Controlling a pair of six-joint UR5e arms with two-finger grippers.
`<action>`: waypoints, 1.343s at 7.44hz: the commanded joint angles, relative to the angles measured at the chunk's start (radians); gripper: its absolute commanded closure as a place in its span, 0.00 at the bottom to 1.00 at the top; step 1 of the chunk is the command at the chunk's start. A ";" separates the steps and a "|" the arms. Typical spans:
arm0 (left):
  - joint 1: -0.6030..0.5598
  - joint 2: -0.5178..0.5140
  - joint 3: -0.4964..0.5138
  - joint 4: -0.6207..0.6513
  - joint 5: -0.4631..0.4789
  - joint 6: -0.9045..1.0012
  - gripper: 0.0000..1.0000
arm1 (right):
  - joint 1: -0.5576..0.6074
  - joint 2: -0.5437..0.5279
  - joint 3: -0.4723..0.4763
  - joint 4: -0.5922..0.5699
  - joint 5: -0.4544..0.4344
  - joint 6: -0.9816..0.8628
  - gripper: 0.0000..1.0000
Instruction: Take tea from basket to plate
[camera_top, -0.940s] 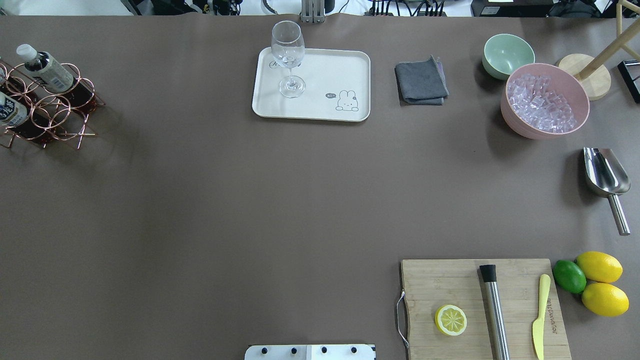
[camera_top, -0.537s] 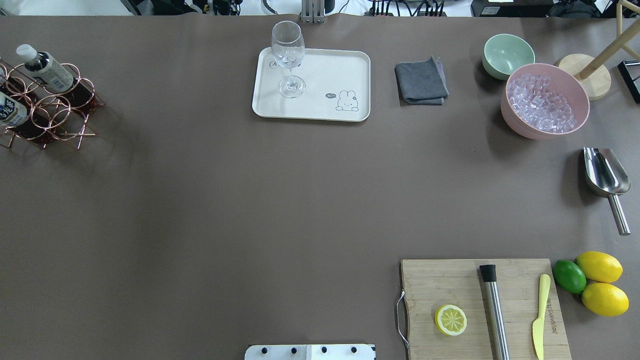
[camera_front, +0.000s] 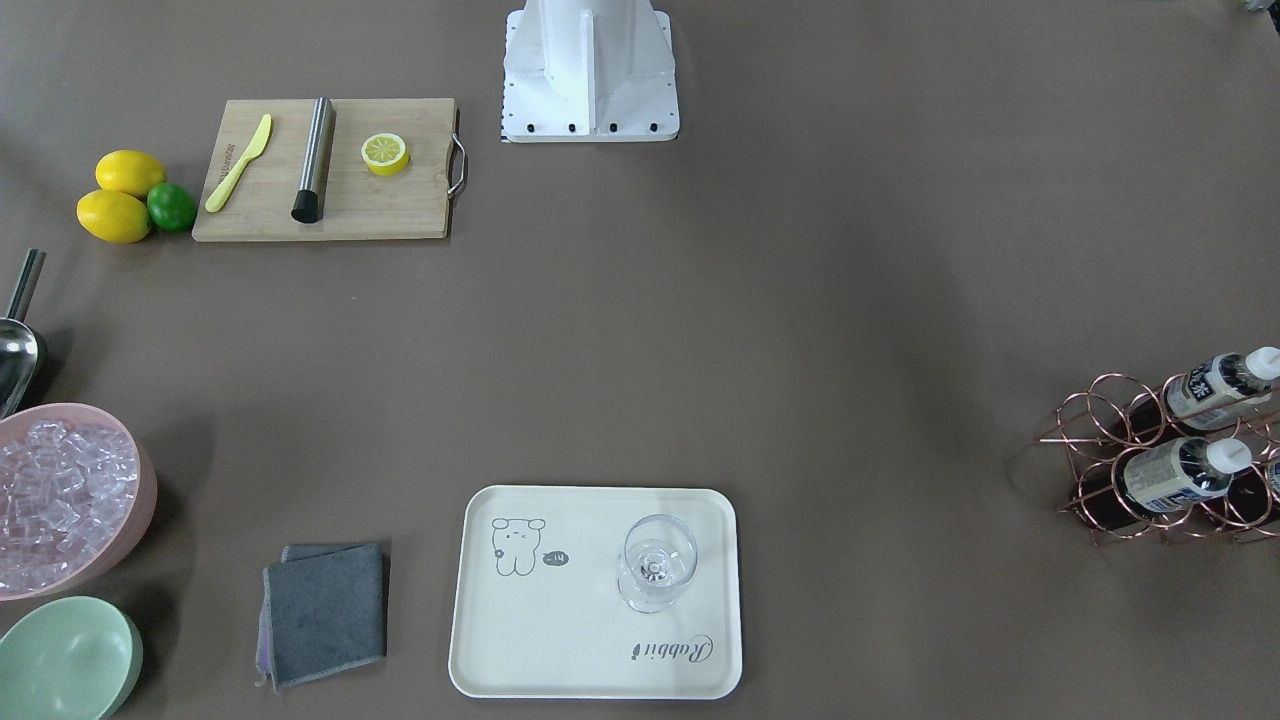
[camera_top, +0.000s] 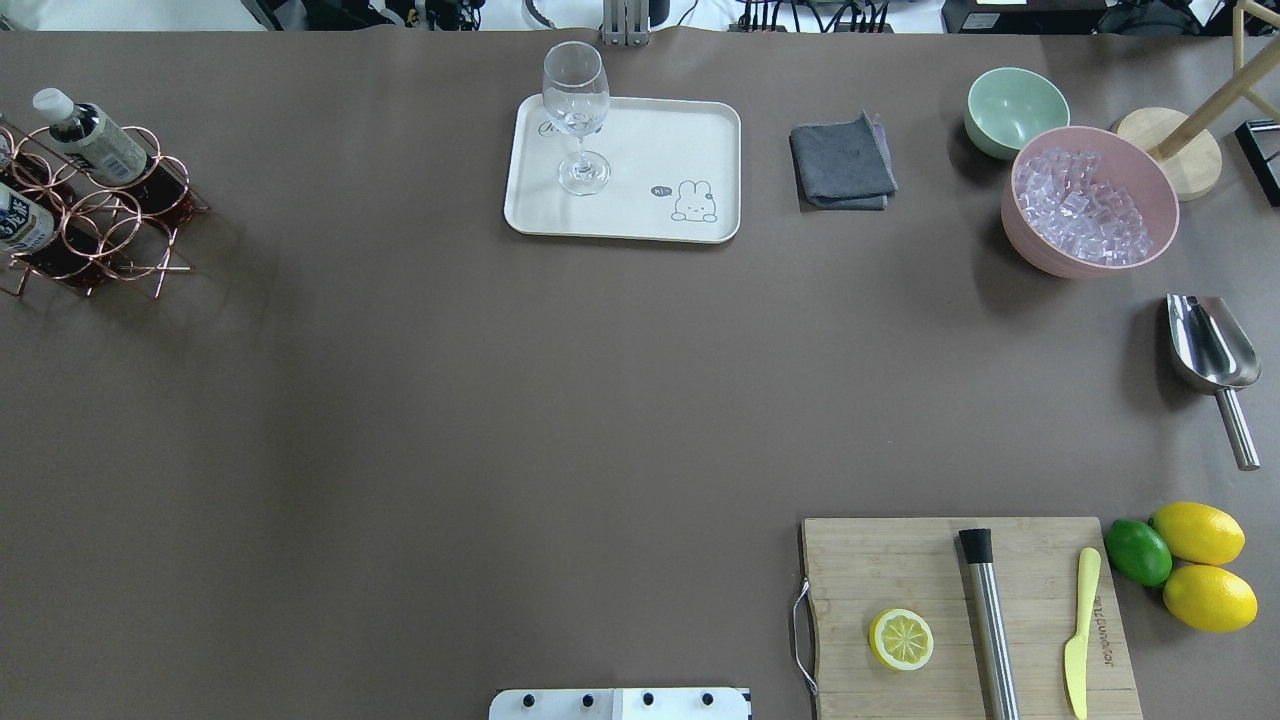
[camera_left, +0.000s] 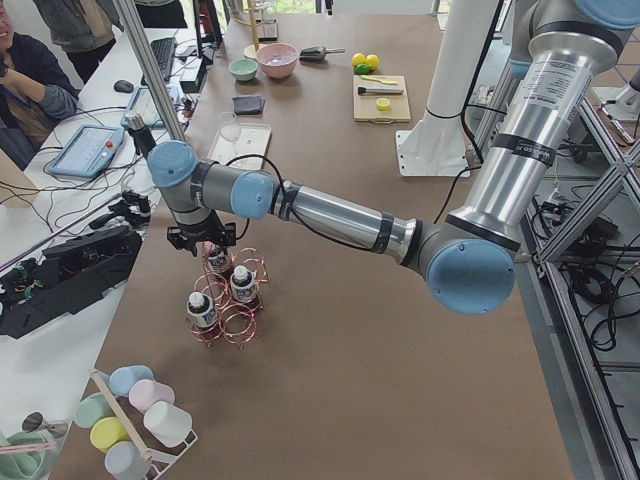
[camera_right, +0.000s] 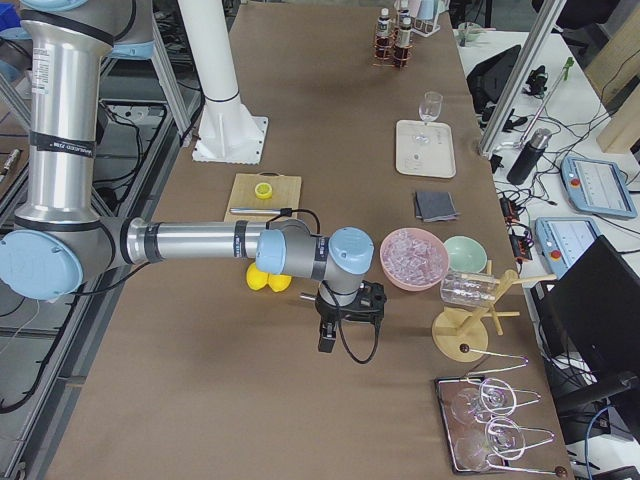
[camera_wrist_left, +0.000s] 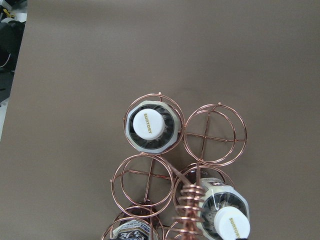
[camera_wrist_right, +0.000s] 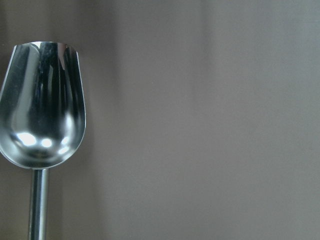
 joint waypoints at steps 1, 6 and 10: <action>0.000 -0.004 -0.012 0.004 -0.037 0.003 1.00 | 0.031 0.000 -0.004 0.000 -0.002 -0.012 0.00; -0.001 -0.047 -0.211 0.247 -0.031 -0.020 1.00 | 0.049 -0.001 0.001 0.043 -0.002 -0.033 0.00; 0.089 -0.137 -0.397 0.264 -0.020 -0.255 1.00 | 0.077 -0.012 0.010 0.100 0.038 -0.035 0.00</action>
